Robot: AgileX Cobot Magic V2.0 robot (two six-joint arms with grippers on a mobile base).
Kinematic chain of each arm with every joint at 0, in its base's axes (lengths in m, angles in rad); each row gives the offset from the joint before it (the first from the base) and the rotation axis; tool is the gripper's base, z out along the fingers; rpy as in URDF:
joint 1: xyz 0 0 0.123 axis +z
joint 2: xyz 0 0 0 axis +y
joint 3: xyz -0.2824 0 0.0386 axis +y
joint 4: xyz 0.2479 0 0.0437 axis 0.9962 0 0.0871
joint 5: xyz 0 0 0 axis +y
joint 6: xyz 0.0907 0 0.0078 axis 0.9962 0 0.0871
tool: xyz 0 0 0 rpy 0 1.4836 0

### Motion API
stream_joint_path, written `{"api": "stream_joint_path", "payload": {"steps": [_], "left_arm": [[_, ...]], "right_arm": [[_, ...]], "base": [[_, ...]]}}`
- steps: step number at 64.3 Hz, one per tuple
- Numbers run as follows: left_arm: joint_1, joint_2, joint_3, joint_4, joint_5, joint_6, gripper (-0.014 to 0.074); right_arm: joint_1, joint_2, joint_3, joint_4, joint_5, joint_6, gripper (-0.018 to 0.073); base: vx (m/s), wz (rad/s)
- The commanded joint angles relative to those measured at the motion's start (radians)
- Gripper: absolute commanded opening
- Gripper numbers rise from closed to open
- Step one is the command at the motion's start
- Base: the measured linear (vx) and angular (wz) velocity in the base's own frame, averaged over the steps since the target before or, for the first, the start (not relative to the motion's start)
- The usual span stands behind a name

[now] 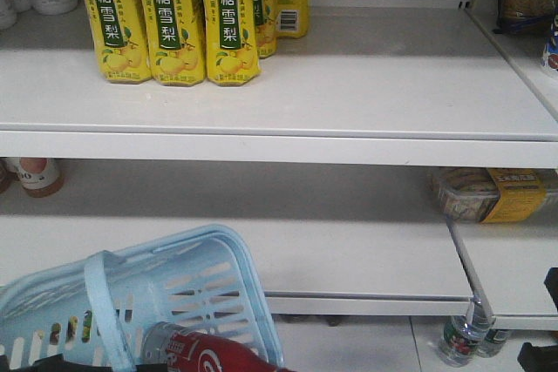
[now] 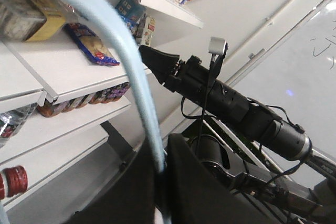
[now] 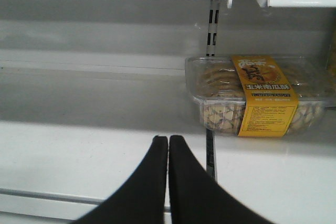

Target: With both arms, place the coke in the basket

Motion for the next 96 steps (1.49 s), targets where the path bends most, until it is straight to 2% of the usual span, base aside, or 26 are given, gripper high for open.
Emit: {"api": "stream_joint_path", "payload": {"steps": [1,7,10,16,28,30,31,36,39,43,53,58,64,71,79,96], "left_arm": [[-0.006,-0.013,-0.027,-0.087,-0.016,0.026,-0.0006],[-0.006,-0.007,-0.004,-0.087,0.003,0.034,-0.0006],[-0.006,-0.007,0.006,-0.096,0.016,0.064,-0.0006],[-0.006,-0.008,0.031,-0.18,0.035,0.21,-0.0006],[-0.006,-0.008,0.083,-0.459,0.048,0.713,-0.0006],[-0.006,-0.008,0.087,-0.514,0.057,0.768,-0.0006],[-0.006,-0.008,0.089,-0.548,0.064,0.842,-0.0006],[-0.007,-0.008,0.099,-0.659,0.101,1.032,-0.0006],[-0.007,-0.008,0.105,-0.74,0.136,1.184,-0.0006],[-0.007,-0.01,0.116,-0.866,0.174,1.336,-0.0006],[-0.007,-0.059,0.144,-1.117,0.252,1.623,-0.0006],[-0.007,-0.102,0.15,-1.189,0.315,1.735,-0.0006],[-0.007,-0.16,0.152,-1.211,0.409,1.834,-0.0006],[-0.002,-0.223,0.152,-1.211,0.511,1.878,-0.0006],[0.029,-0.29,0.152,-1.211,0.603,1.895,-0.0006],[0.165,-0.403,0.157,-1.211,0.716,1.895,-0.0006]], "right_arm": [[-0.002,0.003,-0.027,0.006,0.022,-0.007,-0.001],[-0.002,0.003,-0.027,0.006,0.022,-0.007,-0.001],[-0.002,0.003,-0.027,0.006,0.022,-0.007,-0.001],[-0.002,0.003,-0.027,0.006,0.02,-0.007,-0.001],[-0.002,0.003,-0.027,0.006,0.02,-0.007,-0.001],[-0.002,0.003,-0.027,0.006,0.02,-0.007,-0.001],[-0.002,0.003,-0.027,0.006,0.02,-0.007,-0.001],[-0.002,0.003,-0.027,0.006,0.02,-0.007,-0.001],[-0.002,0.003,-0.027,0.006,0.02,-0.007,-0.001],[-0.002,0.003,-0.027,0.006,0.02,-0.007,-0.001],[-0.002,0.003,-0.027,0.006,0.017,-0.007,-0.001],[-0.002,0.003,-0.027,0.006,0.017,-0.007,-0.001],[-0.002,0.003,-0.027,0.006,0.017,-0.007,-0.001],[-0.002,0.003,-0.027,0.006,0.017,-0.007,-0.001],[-0.002,0.003,-0.027,0.006,0.017,-0.007,-0.001],[-0.002,0.003,-0.027,0.006,0.017,-0.007,-0.001]], "base": [[0.0,0.0],[0.0,0.0],[0.0,0.0],[0.0,0.0],[0.0,0.0],[0.0,0.0],[0.0,0.0],[0.0,0.0],[0.0,0.0],[0.0,0.0],[0.0,0.0],[0.0,0.0],[0.0,0.0],[0.0,0.0],[0.0,0.0],[0.0,0.0]]}}
